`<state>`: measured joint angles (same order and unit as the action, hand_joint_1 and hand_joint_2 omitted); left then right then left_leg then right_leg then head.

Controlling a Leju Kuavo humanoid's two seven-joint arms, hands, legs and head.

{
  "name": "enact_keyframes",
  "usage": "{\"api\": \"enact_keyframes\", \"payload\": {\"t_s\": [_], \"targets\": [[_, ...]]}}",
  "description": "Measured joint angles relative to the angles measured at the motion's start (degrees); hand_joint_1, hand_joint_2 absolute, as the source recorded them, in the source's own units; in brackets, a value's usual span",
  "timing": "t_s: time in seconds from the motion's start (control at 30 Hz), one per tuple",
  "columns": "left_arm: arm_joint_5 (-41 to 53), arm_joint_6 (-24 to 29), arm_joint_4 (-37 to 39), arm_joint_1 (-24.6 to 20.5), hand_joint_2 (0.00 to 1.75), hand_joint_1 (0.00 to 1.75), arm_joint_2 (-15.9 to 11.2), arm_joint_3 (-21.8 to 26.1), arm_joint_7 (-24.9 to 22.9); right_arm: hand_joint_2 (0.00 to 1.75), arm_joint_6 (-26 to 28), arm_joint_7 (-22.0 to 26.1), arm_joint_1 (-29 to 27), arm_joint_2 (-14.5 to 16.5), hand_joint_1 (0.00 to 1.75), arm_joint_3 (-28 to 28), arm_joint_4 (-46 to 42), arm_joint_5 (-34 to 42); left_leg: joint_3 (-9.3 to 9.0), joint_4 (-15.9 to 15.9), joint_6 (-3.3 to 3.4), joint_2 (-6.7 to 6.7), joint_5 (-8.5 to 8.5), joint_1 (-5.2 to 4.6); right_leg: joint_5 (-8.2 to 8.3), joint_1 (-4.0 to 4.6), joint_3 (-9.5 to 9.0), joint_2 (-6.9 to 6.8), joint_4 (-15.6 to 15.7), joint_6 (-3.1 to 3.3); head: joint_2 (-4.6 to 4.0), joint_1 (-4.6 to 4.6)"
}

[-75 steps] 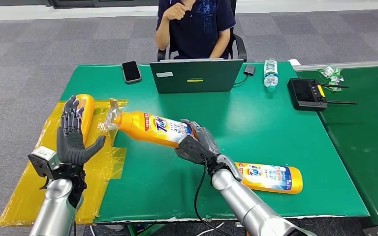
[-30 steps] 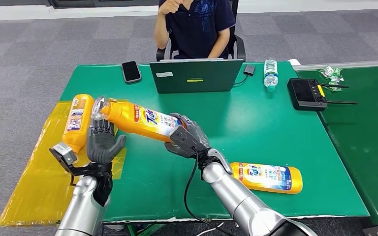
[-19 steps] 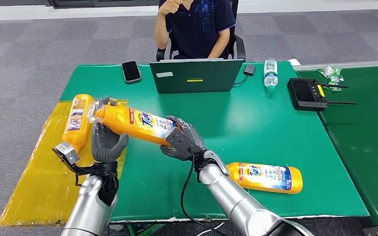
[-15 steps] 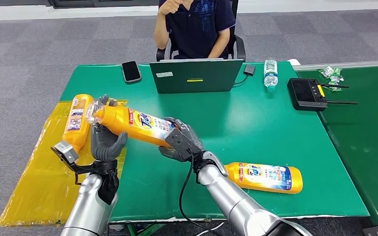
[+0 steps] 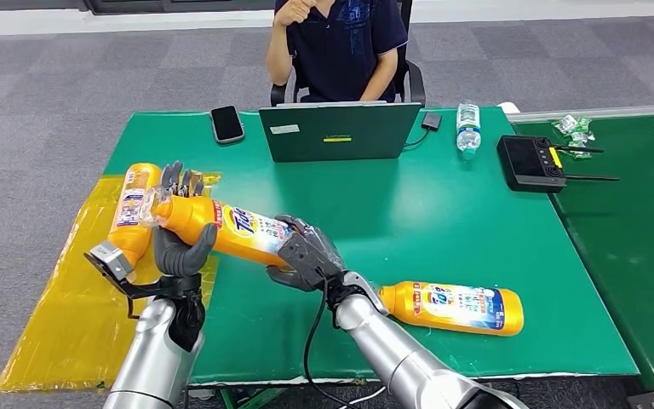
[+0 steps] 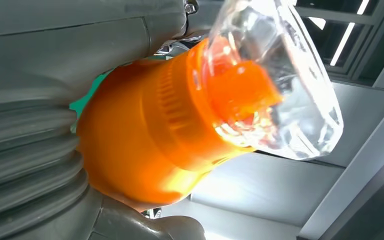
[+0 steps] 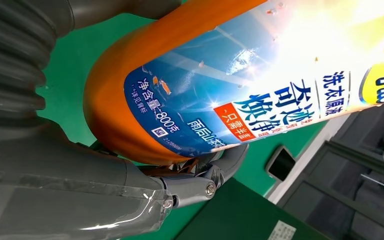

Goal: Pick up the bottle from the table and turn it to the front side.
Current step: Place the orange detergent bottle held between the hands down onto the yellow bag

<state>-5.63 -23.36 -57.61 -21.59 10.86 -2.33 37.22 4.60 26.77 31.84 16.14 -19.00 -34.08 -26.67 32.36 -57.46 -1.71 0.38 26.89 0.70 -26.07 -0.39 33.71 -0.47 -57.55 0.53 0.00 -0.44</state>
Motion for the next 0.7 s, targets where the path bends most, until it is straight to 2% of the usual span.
{"api": "enact_keyframes", "payload": {"t_s": [0.2, 0.33, 0.7], "targets": [[0.0, 0.1, 0.0, -0.3, 1.75, 0.02, 0.0, 0.4, 0.0, 1.75, 0.0, 0.0, -0.1, 0.2, 1.75, 0.0, 0.4, 0.0, 0.00, 0.0, 0.00, 0.00, 0.00, -0.01, 0.00, 0.00, 0.00, 0.00, 0.0, 0.00, 0.00, 0.00], [0.0, -0.1, 0.1, -0.3, 1.75, 1.75, 0.0, 0.6, 0.0, 1.75, -0.1, 0.0, -0.3, 0.3, 1.75, -0.4, 0.8, 0.0, 0.00, 0.0, 0.00, 0.00, 0.00, -0.01, 0.00, 0.00, 0.00, 0.00, 0.0, 0.00, 0.00, 0.00], [-1.2, -1.8, 3.0, -0.3, 1.75, 1.75, 0.6, 0.7, 0.0, 1.75, 0.5, 0.0, -0.6, 0.4, 1.75, -1.0, 2.6, 1.1, 0.01, 0.0, 0.00, 0.00, 0.00, 0.00, 0.00, 0.00, 0.00, 0.00, 0.0, 0.00, 0.00, 0.00]]}}
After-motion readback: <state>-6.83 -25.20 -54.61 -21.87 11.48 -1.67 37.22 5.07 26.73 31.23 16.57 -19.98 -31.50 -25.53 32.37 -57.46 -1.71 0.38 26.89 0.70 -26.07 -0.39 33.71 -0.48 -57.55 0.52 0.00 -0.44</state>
